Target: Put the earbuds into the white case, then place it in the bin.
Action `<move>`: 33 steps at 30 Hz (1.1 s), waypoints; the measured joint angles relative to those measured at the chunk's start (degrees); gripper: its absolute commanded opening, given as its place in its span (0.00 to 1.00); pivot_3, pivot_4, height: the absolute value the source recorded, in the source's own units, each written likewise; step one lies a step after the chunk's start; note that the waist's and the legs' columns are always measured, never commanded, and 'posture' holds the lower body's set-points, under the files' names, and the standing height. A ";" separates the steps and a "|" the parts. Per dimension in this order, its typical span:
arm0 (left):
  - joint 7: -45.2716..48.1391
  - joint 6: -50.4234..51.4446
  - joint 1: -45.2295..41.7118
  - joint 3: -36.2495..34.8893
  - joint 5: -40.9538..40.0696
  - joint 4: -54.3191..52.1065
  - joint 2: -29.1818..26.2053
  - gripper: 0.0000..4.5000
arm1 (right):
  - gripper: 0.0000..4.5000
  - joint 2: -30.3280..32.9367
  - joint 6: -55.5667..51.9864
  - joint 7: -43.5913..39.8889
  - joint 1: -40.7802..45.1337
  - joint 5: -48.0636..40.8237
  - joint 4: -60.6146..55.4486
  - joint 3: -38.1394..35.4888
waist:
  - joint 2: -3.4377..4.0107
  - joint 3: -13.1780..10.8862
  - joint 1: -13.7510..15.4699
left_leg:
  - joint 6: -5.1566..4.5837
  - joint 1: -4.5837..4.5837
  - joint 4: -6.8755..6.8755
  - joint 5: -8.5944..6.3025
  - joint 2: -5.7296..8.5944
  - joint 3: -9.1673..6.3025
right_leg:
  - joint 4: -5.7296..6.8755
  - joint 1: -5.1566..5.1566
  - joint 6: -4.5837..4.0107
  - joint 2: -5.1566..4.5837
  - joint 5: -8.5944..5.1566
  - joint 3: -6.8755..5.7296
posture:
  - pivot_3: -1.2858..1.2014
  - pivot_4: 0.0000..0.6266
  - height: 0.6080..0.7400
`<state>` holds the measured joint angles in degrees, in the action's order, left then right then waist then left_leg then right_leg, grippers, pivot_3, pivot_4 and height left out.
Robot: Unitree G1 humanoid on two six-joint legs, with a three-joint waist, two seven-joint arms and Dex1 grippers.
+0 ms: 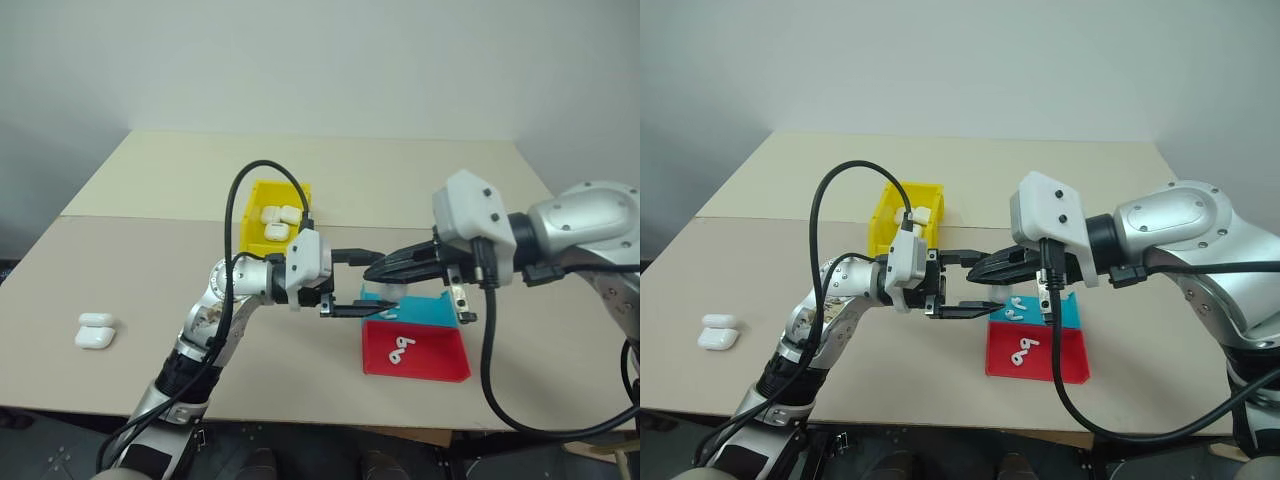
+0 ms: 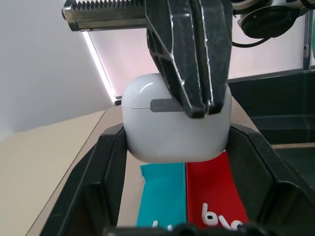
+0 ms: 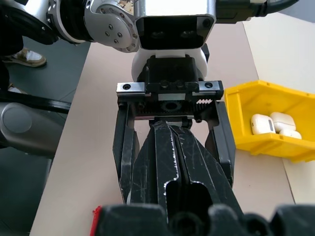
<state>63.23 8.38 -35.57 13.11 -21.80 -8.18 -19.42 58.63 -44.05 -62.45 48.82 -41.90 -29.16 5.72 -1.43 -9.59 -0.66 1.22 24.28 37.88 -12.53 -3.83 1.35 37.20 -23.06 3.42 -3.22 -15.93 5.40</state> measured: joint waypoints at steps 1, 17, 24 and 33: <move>0.01 -0.19 0.00 -0.25 -0.12 0.00 0.02 0.61 | 0.00 -0.03 0.00 0.02 0.00 -0.05 0.12 -0.57 | 0.00 0.00 0.00 | 0.00 0.00 0.00 0.00 0.00 0.00 | 0.00 0.00 0.00 0.00 0.00 0.00 | 0.52 0.24 1.00; -15.67 12.34 -2.63 -8.57 -3.12 -5.81 -2.67 0.61 | 0.00 -5.10 -0.46 13.06 -14.59 -5.55 0.48 -23.46 | -0.01 0.01 0.19 | 0.00 -0.01 0.00 0.00 0.04 -0.04 | 0.03 0.05 0.04 -0.03 0.03 0.00 | 0.52 0.24 1.00; -37.33 22.36 -15.32 -7.95 12.75 7.86 -3.16 0.61 | 0.00 -4.33 -2.66 16.63 -28.73 -6.85 -5.94 -30.64 | -0.01 0.01 0.64 | 0.00 -0.12 0.00 0.01 0.12 -0.11 | 0.00 0.14 0.05 -0.01 0.03 0.00 | 0.52 0.24 1.00; -48.84 22.86 -21.14 -5.29 24.33 31.11 -0.25 0.61 | 0.00 -4.24 -2.74 19.96 -32.88 -6.71 -8.69 -30.75 | -0.03 -0.01 0.35 | 0.01 0.06 -0.03 0.01 0.12 -0.11 | -0.03 0.00 0.06 -0.01 0.03 -0.03 | 0.52 0.24 1.00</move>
<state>14.39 31.24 -56.71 7.81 2.53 22.94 -19.67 54.40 -46.79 -42.49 15.94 -48.61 -37.85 -25.03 -1.45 -9.59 -0.31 1.23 24.34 37.85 -12.52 -3.71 1.24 37.17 -23.06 3.47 -3.23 -15.90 5.37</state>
